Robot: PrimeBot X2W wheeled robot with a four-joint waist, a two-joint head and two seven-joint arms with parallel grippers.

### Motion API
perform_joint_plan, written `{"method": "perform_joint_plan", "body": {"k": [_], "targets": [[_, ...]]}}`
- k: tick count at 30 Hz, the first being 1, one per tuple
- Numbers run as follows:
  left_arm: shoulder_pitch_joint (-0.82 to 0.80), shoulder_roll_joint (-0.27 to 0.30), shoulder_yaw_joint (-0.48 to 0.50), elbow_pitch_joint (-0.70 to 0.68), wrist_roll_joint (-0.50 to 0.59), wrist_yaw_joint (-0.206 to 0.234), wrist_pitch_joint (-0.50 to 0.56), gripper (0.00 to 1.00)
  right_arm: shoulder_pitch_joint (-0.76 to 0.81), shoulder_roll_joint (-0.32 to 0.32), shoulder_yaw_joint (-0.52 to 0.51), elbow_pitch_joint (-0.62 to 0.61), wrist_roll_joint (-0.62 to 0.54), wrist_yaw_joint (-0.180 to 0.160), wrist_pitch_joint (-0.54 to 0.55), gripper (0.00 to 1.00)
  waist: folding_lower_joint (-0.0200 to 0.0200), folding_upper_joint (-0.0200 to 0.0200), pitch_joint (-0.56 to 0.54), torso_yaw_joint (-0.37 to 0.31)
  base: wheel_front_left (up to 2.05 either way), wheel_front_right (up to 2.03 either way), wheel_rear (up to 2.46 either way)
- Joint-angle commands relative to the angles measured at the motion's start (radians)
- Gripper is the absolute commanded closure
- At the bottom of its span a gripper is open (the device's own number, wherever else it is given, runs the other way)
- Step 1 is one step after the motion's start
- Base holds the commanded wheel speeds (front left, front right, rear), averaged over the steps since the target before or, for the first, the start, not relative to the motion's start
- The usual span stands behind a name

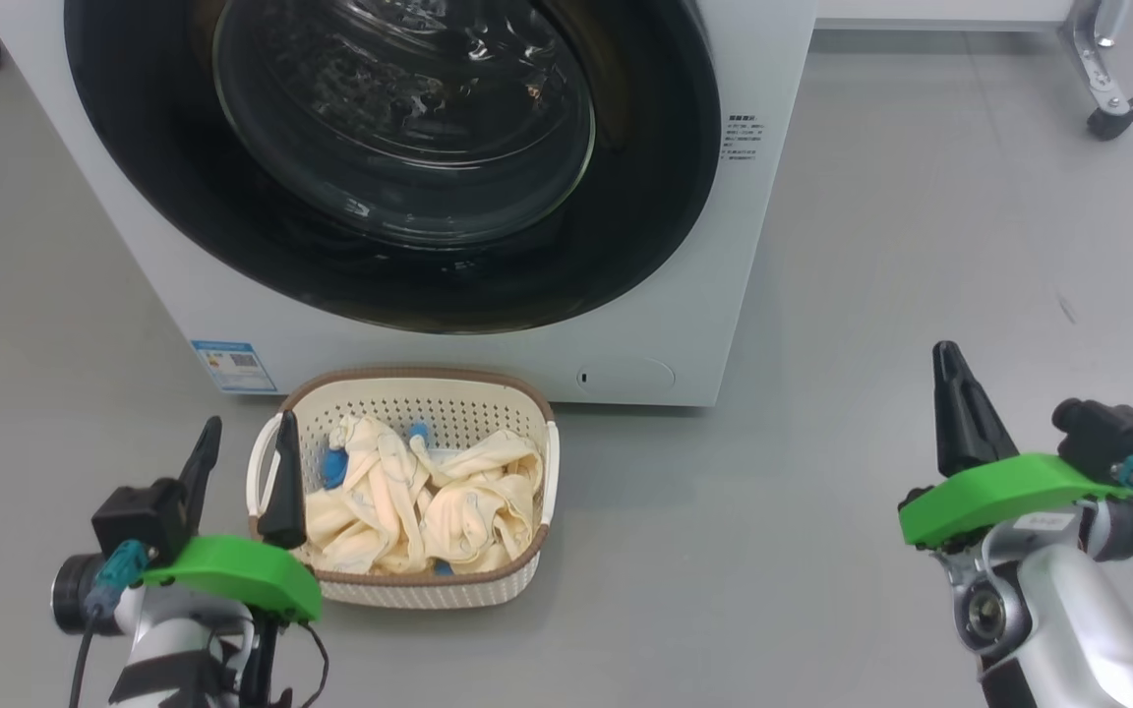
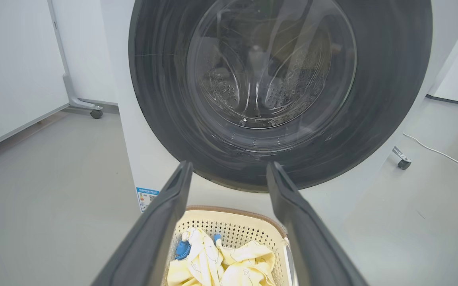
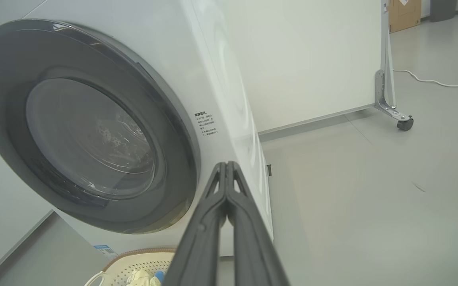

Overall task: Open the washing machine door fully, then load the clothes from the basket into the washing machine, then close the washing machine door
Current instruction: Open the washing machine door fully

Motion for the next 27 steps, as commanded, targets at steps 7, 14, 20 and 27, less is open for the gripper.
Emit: {"method": "perform_joint_plan", "body": {"k": [7,14,20,27], "targets": [[-0.061,0.015,0.014,-0.061,-0.019,0.001,-0.011,0.00,-0.136,-0.002,-0.003,0.001,0.204,0.012,-0.010,1.00,0.0000,0.0000,0.059,0.030,0.00,0.00,0.00],[-0.077,0.009,0.004,-0.097,-0.030,0.001,-0.011,0.00,-0.253,-0.002,-0.032,0.041,0.423,0.012,-0.010,1.00,0.0000,0.0000,0.137,0.057,0.00,0.00,0.00],[-0.096,0.002,-0.001,-0.121,-0.038,0.001,-0.011,0.00,-0.355,-0.037,-0.025,0.072,0.644,0.012,-0.010,1.00,0.0000,0.0000,0.203,0.085,0.00,0.00,0.00],[-0.110,-0.004,-0.005,-0.145,-0.048,0.001,-0.011,0.00,-0.467,-0.133,0.044,0.085,0.927,0.012,0.036,1.00,0.0000,0.0000,0.262,0.115,0.00,0.00,0.00]]}}
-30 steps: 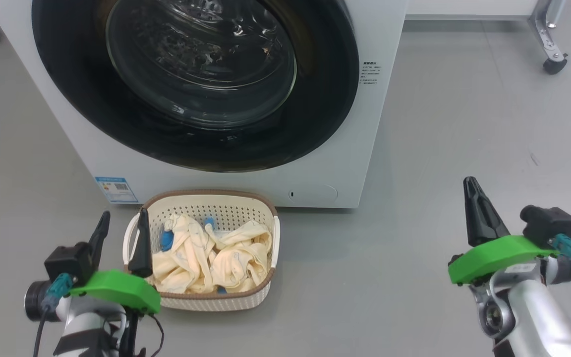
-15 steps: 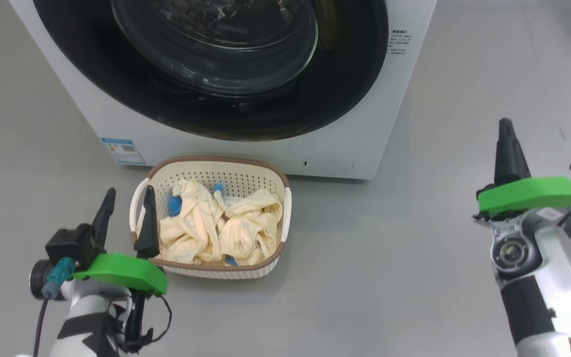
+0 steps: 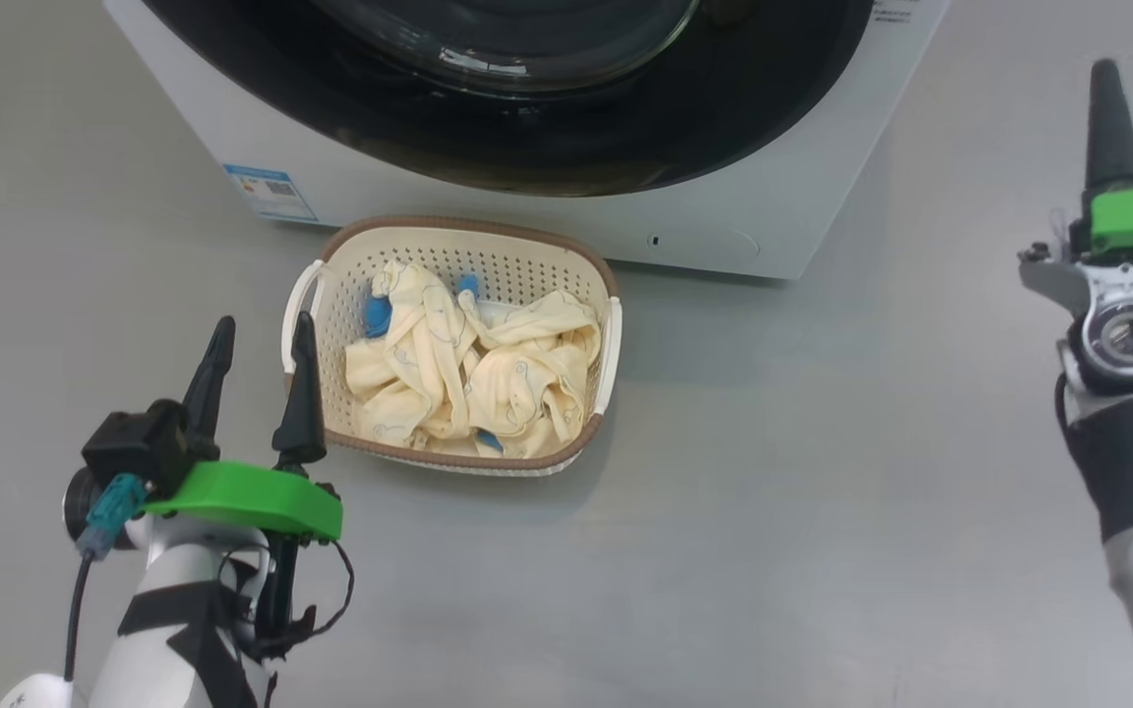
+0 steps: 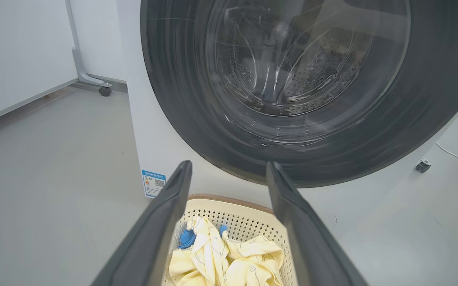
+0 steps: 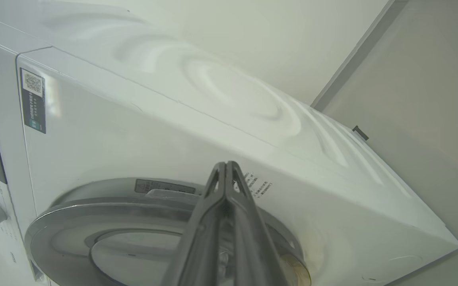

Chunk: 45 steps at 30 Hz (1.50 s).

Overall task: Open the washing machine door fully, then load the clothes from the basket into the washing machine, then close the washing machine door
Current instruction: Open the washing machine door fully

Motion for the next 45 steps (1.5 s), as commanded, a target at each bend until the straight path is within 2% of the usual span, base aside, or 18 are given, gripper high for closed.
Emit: {"method": "perform_joint_plan", "body": {"k": [1,8,16,17,25,37,45], "targets": [[-0.034,0.017,0.026,-0.038,-0.005,0.001,-0.011,0.00,-0.062,-0.026,0.025,-0.031,0.053,0.012,0.026,1.00,0.0000,0.0000,0.024,0.017,0.00,0.00,0.00],[-0.047,0.015,0.025,-0.044,-0.014,0.001,-0.011,0.00,-0.166,-0.096,0.038,-0.020,0.235,0.012,0.191,1.00,0.0000,0.0000,0.063,0.039,0.00,0.00,0.00],[-0.058,0.015,0.021,-0.048,-0.033,0.001,-0.011,0.00,-0.279,-0.145,0.038,0.018,0.336,0.012,0.399,1.00,0.0000,0.0000,0.093,0.052,0.00,0.00,0.00],[-0.058,0.015,0.021,-0.048,-0.033,0.001,-0.011,0.00,-0.279,-0.145,0.038,0.018,0.336,0.012,0.399,1.00,0.0000,0.0000,0.093,0.052,0.00,0.00,0.00],[-0.073,0.015,0.022,-0.055,-0.042,0.001,-0.011,0.00,-0.385,-0.159,0.048,0.067,0.381,0.012,0.597,1.00,0.0000,0.0000,0.133,0.058,0.00,0.00,0.00],[-0.090,0.015,0.031,-0.062,-0.043,0.001,-0.011,0.00,-0.508,-0.153,0.065,0.101,0.392,0.012,0.802,1.00,0.0000,0.0000,0.180,0.053,0.00,0.00,0.00],[-0.101,0.015,0.029,-0.066,-0.044,0.001,-0.011,0.00,-0.582,-0.149,0.074,0.136,0.364,0.012,0.847,1.00,0.0000,0.0000,0.210,0.052,0.00,0.00,0.00]]}}
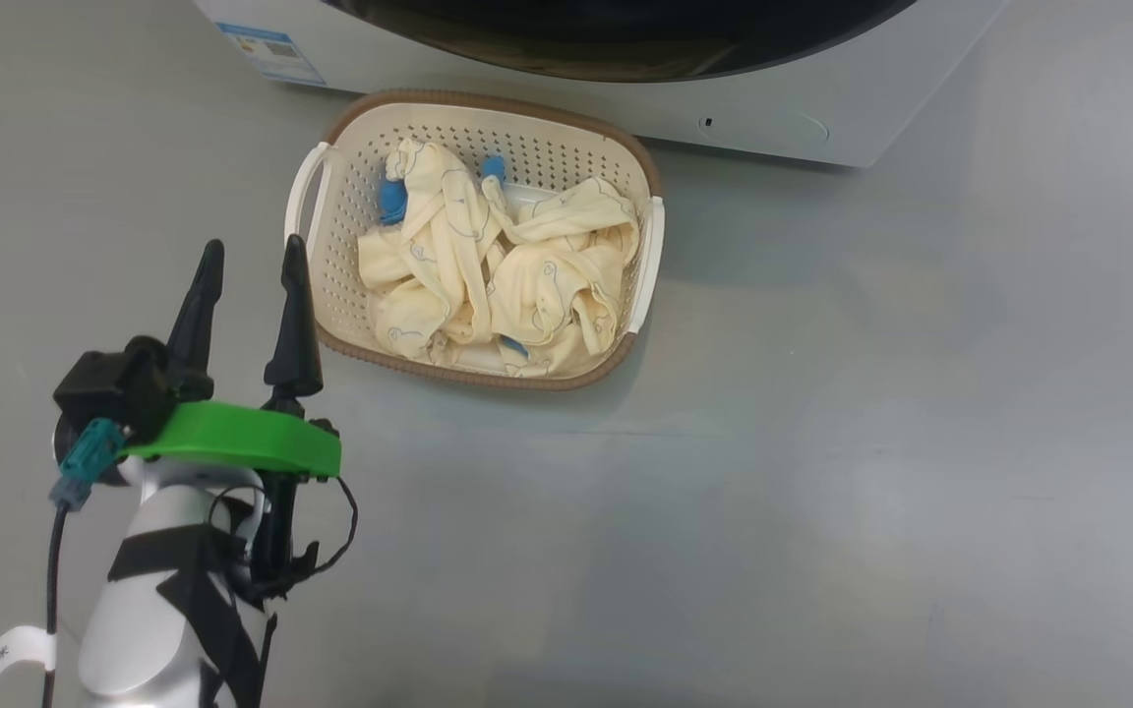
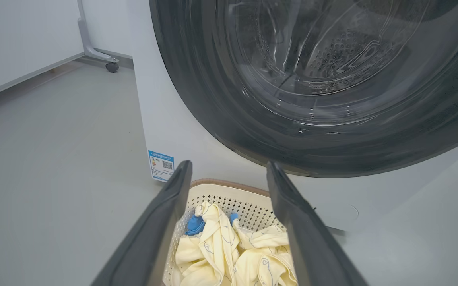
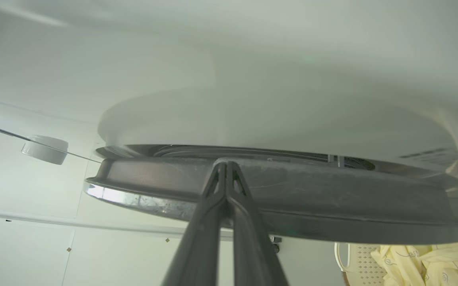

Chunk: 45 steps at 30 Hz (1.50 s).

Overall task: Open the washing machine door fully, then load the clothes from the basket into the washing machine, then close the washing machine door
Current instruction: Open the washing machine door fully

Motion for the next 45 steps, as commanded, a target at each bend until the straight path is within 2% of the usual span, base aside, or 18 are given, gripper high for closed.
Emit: {"method": "perform_joint_plan", "body": {"k": [1,31,45], "targets": [[-0.019,0.022,0.032,-0.031,-0.007,0.001,-0.011,0.00,-0.052,0.002,0.003,-0.022,-0.015,0.012,0.011,1.00,0.0000,0.0000,0.008,0.001,0.00,0.00,0.00],[-0.038,0.022,0.019,-0.032,-0.009,0.001,-0.011,0.00,-0.118,0.056,0.052,0.030,-0.076,0.012,0.071,1.00,0.0000,0.0000,0.029,0.011,0.00,0.00,0.00],[-0.036,0.022,0.023,-0.031,-0.008,0.001,-0.011,0.00,-0.090,0.063,0.063,-0.007,-0.067,0.012,0.134,1.00,0.0000,0.0000,0.021,0.010,0.00,0.00,0.00]]}}
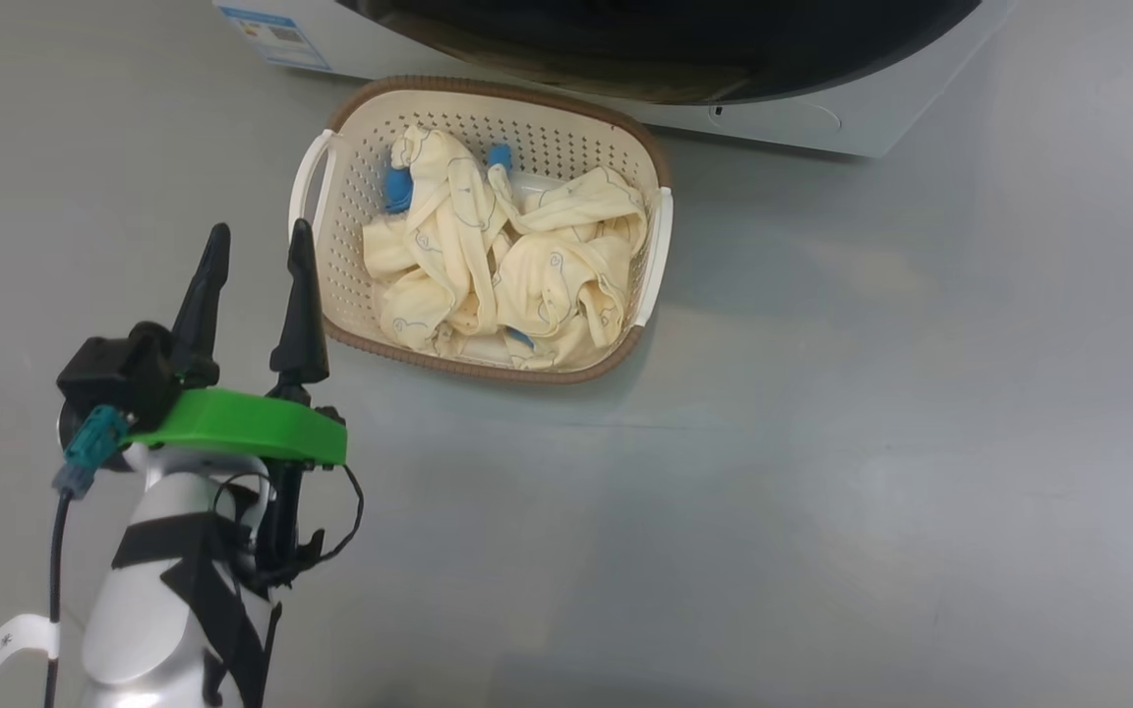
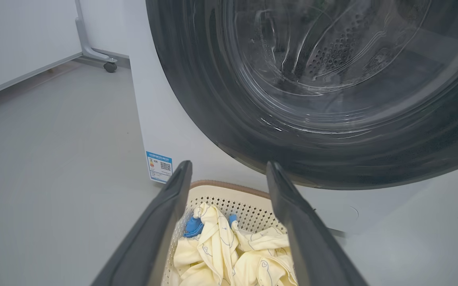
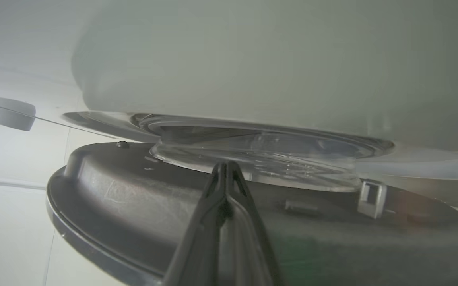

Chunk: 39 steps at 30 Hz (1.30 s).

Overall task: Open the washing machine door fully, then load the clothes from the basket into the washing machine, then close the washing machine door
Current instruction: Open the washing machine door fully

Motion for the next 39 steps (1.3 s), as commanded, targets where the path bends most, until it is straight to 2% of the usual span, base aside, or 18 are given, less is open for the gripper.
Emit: {"method": "perform_joint_plan", "body": {"k": [1,16,39], "targets": [[-0.012,0.024,0.037,-0.029,-0.001,0.001,-0.011,0.00,0.007,0.030,0.012,-0.049,0.001,0.012,0.017,1.00,-0.0001,-0.0001,-0.004,-0.002,0.00,0.00,0.00],[0.006,0.024,0.043,-0.015,0.010,0.001,-0.011,0.00,0.111,0.059,0.034,-0.099,0.019,0.012,0.095,1.00,-0.0001,-0.0001,-0.070,-0.022,0.00,0.00,0.00],[0.064,0.024,0.058,0.012,0.026,0.001,-0.011,0.00,0.337,0.160,0.070,-0.184,0.042,0.012,0.190,1.00,-0.0001,-0.0001,-0.205,-0.042,0.00,0.00,0.00]]}}
